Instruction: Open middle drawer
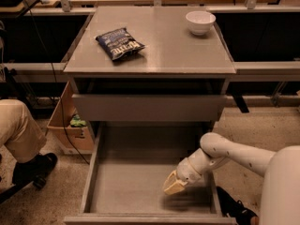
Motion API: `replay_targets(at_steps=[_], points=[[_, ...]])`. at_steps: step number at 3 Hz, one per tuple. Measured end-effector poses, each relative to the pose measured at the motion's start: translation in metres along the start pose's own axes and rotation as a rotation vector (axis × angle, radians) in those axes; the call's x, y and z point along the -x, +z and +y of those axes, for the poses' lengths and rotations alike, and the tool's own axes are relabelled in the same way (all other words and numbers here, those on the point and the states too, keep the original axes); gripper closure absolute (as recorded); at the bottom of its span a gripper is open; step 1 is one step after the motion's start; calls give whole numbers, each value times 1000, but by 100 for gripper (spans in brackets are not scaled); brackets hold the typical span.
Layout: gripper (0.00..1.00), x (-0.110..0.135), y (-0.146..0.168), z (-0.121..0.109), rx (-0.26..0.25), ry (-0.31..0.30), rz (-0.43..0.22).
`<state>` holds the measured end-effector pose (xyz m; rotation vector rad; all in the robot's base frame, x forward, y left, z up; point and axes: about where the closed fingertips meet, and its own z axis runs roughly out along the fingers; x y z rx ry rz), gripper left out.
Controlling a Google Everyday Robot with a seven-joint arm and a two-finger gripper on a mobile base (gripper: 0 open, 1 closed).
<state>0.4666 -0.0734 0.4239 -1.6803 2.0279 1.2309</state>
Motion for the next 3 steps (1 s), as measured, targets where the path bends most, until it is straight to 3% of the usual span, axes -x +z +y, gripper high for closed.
replay_targets(at_steps=[1,2,3], points=[[100,3,-57,-4,-188,-8,128],[100,31,-127,2,-345,-27,235],[82,56,-154,10,-400,-61,248]])
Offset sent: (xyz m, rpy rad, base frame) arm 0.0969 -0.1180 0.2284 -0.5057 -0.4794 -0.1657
